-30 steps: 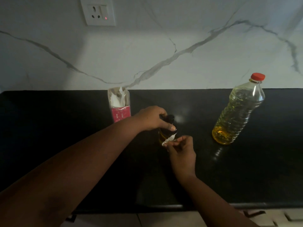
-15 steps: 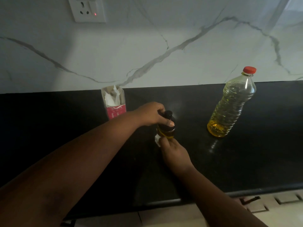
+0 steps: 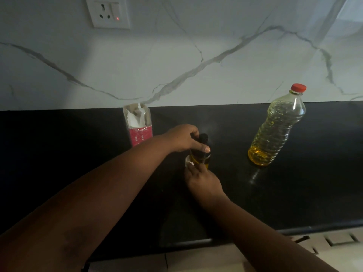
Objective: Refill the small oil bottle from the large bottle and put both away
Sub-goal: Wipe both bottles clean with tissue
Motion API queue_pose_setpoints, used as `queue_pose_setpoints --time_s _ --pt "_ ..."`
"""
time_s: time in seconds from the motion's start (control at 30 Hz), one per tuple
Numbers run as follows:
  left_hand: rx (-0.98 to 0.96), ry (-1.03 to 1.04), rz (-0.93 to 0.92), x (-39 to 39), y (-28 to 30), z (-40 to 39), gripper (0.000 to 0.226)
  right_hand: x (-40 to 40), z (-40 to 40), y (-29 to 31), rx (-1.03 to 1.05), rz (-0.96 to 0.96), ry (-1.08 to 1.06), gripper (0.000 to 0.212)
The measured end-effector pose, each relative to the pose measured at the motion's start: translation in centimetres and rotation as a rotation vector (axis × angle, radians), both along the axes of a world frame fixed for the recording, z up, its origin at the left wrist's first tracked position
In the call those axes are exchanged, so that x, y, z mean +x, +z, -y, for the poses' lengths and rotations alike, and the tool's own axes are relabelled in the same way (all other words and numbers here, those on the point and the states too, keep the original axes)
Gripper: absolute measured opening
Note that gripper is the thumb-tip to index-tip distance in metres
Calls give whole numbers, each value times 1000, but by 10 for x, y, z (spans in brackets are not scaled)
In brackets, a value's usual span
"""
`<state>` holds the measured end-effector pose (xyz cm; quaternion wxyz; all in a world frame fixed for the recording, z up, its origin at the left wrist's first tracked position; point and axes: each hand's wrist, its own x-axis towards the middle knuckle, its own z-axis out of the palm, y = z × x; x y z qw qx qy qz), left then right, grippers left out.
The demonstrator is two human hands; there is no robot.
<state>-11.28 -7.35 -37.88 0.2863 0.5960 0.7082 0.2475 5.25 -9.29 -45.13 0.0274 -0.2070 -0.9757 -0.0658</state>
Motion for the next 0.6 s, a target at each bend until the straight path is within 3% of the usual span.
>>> queue_pose_setpoints --time_s 0.2,0.43,0.6 --pt "-3 12 9 0 -3 1 38 22 -18 -7 -41 171 80 43" --pt "29 80 -20 1 -4 2 43 27 -25 23 39 -128 222 43" --pt "21 78 -25 1 -4 3 41 36 -27 3 -78 -73 119 41"
